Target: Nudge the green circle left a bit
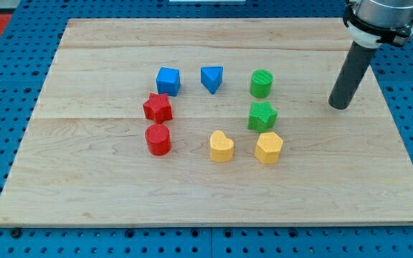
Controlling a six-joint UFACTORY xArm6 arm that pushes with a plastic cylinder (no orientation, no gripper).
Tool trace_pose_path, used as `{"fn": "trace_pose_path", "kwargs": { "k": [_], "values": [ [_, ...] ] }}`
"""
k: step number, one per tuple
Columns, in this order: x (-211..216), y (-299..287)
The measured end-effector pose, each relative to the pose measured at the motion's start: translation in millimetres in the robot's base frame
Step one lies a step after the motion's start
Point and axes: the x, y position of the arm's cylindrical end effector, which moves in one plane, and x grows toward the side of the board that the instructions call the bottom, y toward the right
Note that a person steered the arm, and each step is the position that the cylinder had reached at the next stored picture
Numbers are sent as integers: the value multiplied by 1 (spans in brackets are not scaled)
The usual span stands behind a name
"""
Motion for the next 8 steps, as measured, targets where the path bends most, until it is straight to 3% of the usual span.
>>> {"fn": "trace_pose_path", "kwargs": {
  "k": [3,4,5,6,7,8],
  "values": [
    [13,5],
    [64,26],
    [140,32],
    [167,5],
    [168,0],
    [158,47]
  ]
}}
